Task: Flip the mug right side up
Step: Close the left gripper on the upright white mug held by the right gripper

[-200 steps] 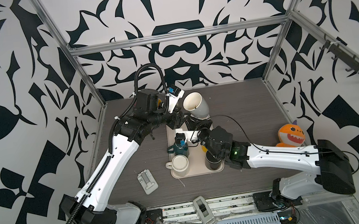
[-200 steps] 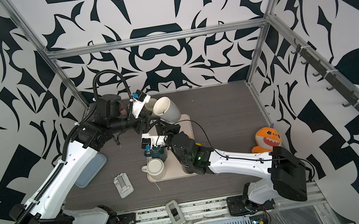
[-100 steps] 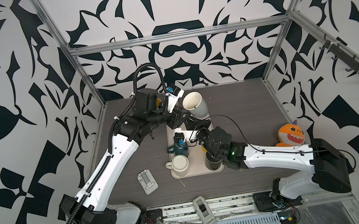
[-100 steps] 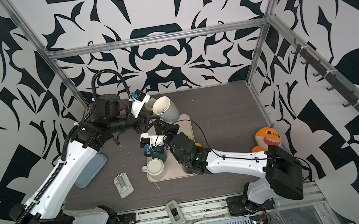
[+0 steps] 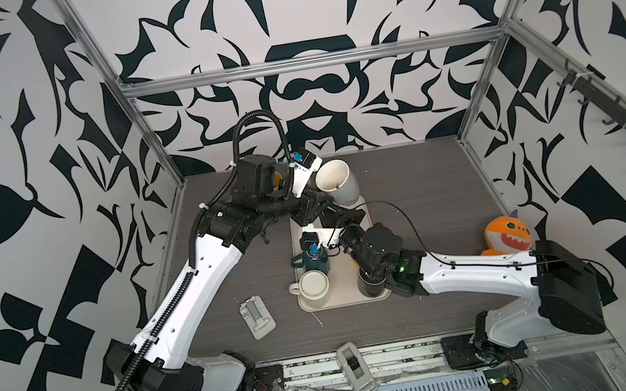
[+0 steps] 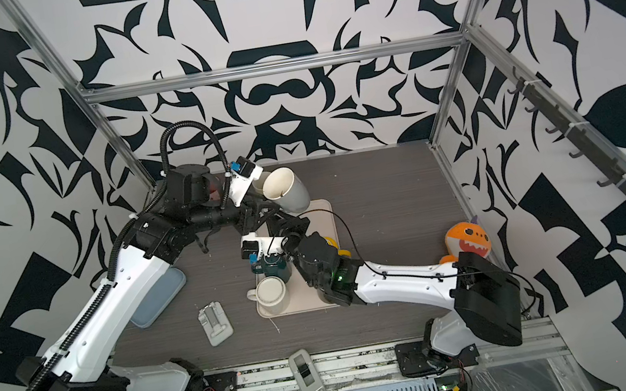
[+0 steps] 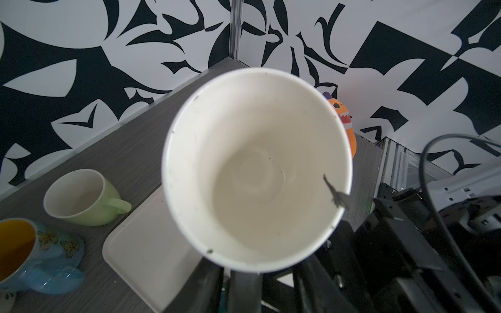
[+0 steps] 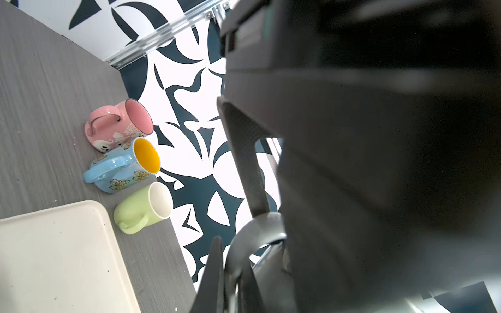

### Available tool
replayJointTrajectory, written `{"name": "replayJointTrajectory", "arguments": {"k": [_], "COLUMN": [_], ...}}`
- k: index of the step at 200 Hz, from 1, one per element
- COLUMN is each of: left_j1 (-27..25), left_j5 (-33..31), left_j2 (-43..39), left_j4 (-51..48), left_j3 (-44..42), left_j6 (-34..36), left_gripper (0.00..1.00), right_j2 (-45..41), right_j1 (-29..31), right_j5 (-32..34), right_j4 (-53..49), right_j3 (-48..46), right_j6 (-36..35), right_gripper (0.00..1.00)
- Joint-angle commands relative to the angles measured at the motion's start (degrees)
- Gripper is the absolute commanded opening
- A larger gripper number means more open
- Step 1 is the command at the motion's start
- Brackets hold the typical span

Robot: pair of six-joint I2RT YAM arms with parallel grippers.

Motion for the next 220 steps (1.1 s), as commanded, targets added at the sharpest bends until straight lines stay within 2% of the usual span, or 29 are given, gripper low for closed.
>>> {"name": "replayJointTrajectory", "arguments": {"k": [1, 31, 76, 96, 122, 170, 189, 220], "left_j1": [-0.6, -0.6, -0.6, -0.6, -0.6, -0.6, -0.6, -0.6], "left_j5": [2.1, 2.3, 2.5, 3.2, 3.2, -0.4, -2.3, -4.9], "left_j2": [0.0, 0.1, 0.2, 0.4, 0.8, 1.7, 1.9, 2.0], "left_j4": [-3.7, -3.9, -4.1, -4.1, -4.1, -1.7, -0.1, 2.4], "left_j3": [-0.7, -0.7, -1.0, -1.0, -1.0, -0.5, -0.7, -1.2], "left_j6": [0.7, 0.6, 0.6, 0.4, -0.3, -5.1, -6.7, -8.2], "left_gripper": [0.41, 0.36, 0.23, 0.15, 0.00, 0.00, 0.00, 0.00], "right_j2": [-1.7, -1.2, -0.8, -0.7, -0.9, -3.0, -4.2, -6.2], "right_j1": [-0.1, -0.1, -0.1, -0.1, -0.1, -0.1, -0.1, 0.0], "right_j5": [1.0, 0.7, 0.4, 0.5, 0.5, 1.4, 2.0, 3.7], "right_j4": [12.5, 12.9, 13.1, 13.4, 13.4, 9.8, 9.1, 7.4], "right_j3": [4.3, 4.8, 5.2, 5.1, 5.0, 4.1, 3.2, 1.9], "right_j6": [0.8, 0.7, 0.8, 1.0, 1.4, 4.5, 5.6, 6.6], "right_gripper": [0.00, 0.00, 0.00, 0.00, 0.00, 0.00, 0.12, 0.21]}}
